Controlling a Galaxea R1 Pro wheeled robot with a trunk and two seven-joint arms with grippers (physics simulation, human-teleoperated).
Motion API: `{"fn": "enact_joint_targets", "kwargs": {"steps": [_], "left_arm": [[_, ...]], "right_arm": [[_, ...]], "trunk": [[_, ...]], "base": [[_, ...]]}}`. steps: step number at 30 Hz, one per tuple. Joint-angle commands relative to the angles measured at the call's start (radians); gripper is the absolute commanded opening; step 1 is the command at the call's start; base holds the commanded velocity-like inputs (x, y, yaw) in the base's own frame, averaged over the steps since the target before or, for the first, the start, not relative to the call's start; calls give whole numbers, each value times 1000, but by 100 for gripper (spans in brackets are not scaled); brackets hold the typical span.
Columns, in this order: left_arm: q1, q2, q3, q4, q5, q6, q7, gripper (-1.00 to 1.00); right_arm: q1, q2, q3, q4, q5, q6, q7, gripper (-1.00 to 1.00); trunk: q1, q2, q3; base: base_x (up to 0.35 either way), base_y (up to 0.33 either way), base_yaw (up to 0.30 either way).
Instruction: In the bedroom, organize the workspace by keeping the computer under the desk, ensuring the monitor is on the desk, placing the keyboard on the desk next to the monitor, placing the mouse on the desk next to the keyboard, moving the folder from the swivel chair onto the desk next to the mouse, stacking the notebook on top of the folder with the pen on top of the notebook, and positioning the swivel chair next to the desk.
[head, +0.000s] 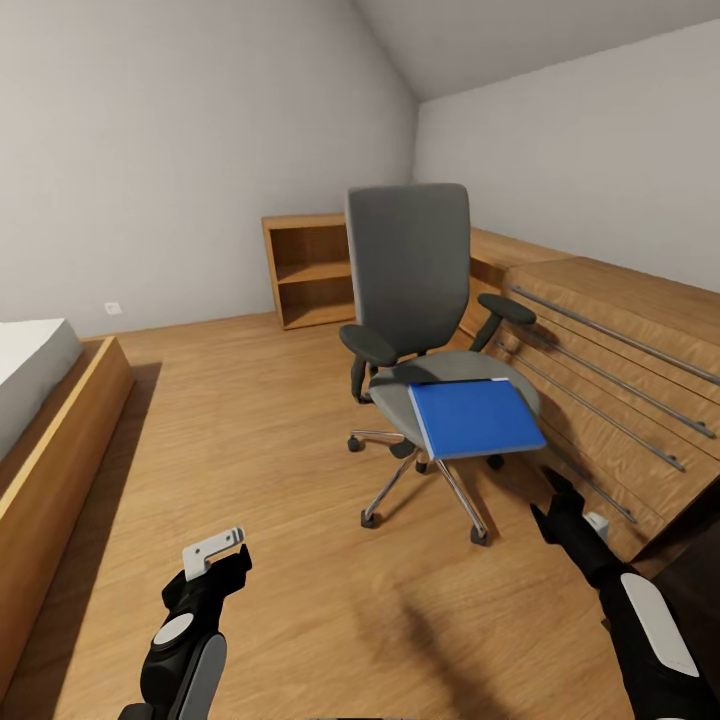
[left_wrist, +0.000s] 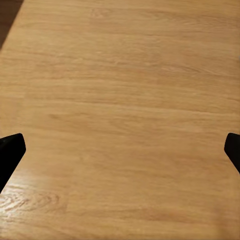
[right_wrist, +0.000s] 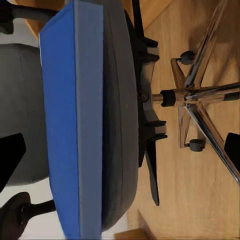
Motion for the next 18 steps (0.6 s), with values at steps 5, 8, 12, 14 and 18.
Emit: {"fn": "enact_joint_targets", "kwargs": {"steps": [5,8,12,14,18], "left_arm": [[-1,0,-1,-1,9,2,9,100],[-1,0,-1,-1,9,2,9,100],[-1,0,-1,-1,9,2,9,100],[-1,0,-1,-1,9,2,9,100],[-1,1,-1,0,9,2,9,100]], "right_arm": [[-1,-1,-3,0,-2,42,25,100],[-1,-9,-3,1,-2,52,31,100],[-1,-14,-3,2,-2,54,33,100],[-1,-15,-4,2,-2,54,34,100],[-1,-16,-5,2,-2,54,36,100]], "trunk": [[0,0,-1],[0,0,-1],[0,0,-1],[0,0,-1],[0,0,-1]], "base": [[0,0,0],[0,0,0],[34,1,0],[187,29,0],[216,22,0]]}}
